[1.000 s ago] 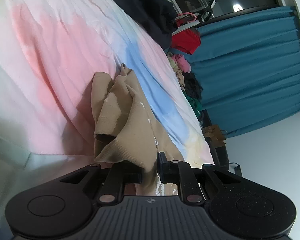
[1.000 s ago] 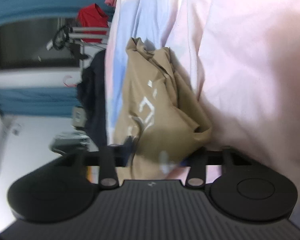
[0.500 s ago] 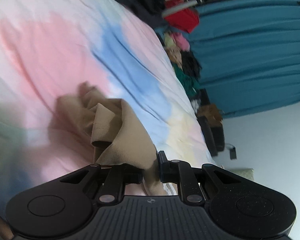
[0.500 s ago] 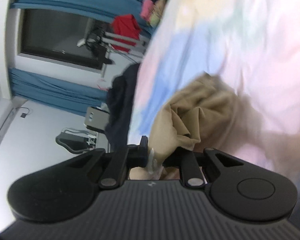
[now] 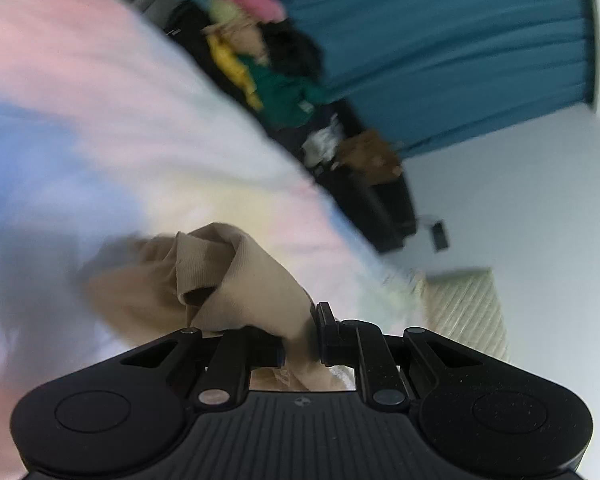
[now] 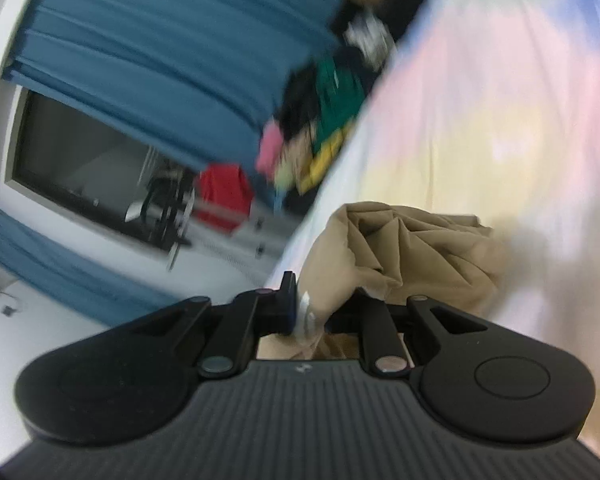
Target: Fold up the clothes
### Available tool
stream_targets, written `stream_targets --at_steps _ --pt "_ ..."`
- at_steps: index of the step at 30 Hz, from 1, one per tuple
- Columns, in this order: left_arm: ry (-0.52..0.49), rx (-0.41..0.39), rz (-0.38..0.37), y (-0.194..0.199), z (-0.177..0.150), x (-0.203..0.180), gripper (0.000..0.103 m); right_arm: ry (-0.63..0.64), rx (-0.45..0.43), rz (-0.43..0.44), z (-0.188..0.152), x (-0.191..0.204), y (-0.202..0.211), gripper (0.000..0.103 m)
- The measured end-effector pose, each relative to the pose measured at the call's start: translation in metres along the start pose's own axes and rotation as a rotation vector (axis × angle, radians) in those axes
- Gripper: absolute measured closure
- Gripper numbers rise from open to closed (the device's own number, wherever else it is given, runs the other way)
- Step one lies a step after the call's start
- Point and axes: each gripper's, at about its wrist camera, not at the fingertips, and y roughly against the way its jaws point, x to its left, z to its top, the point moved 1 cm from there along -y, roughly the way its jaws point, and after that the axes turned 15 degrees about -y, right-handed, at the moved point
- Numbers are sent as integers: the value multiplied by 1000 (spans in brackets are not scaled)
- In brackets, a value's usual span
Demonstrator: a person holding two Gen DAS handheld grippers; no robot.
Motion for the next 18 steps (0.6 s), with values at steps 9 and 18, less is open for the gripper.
stream_targets --at_steps 9,18 --pt "-208 51 116 -111 -44 38 87 60 -33 -185 27 -97 -77 87" --pt "-457 119 176 -102 -131 97 79 55 19 -254 -33 -195 -59 86"
